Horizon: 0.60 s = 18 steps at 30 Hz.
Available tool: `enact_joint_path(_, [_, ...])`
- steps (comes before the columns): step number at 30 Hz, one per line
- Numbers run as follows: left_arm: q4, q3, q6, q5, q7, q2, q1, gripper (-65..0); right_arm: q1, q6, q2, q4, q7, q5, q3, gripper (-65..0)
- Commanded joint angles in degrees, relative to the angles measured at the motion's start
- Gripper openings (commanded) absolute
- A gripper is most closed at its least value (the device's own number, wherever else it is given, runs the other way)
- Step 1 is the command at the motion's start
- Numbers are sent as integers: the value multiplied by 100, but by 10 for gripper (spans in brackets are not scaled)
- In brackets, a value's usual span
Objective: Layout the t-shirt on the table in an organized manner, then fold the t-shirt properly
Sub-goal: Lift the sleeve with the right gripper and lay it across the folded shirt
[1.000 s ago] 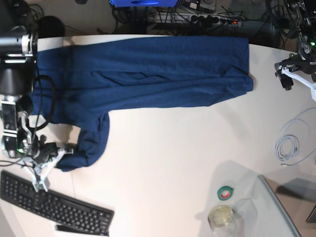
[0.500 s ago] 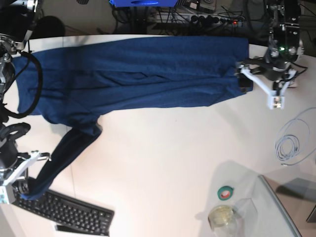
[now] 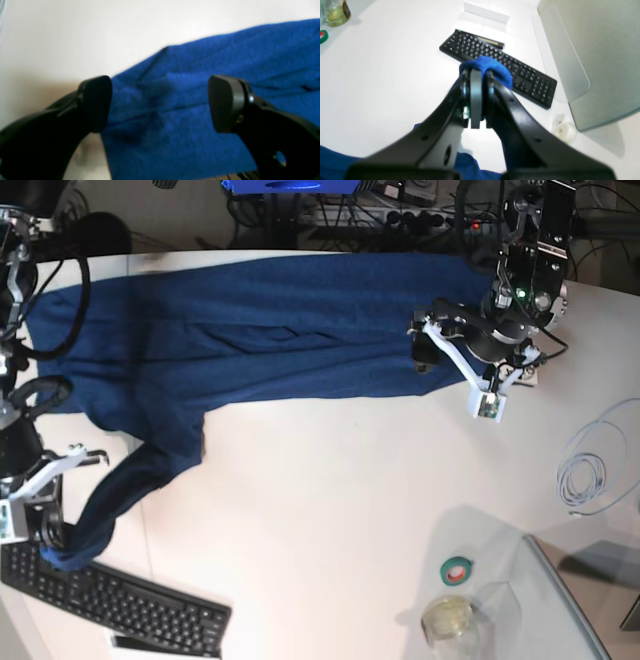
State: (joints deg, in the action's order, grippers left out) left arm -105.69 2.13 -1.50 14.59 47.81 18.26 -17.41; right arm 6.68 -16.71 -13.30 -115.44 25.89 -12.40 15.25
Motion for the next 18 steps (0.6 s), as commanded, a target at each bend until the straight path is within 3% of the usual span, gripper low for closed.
enact_joint_path(1, [-3,-112,-30,-22,-74,51,57,-79,66,14,-63,-109,-202,-109,1,-650])
enact_joint_path(5, [305,-754,-30,-22,-74,33,93,-79,734,-21,-81,-109,-149,-1120,-17,-650])
enact_joint_path(10, [543,-1466,-30,-30,-74,42,101,-79,1526,-654,-107,-100,-149,-2412,-386,-650])
enact_joint_path(15, [797,-1853,-30,-30,-74,218,101,-79,1710,-1235,-116,-100,-149,-2597,-1652,-650])
enact_joint_path(18, [947,-1888,-30,-30,-74,315,101,-79,1508,-1287,-116,-91,-149,-2588,-2514,-650])
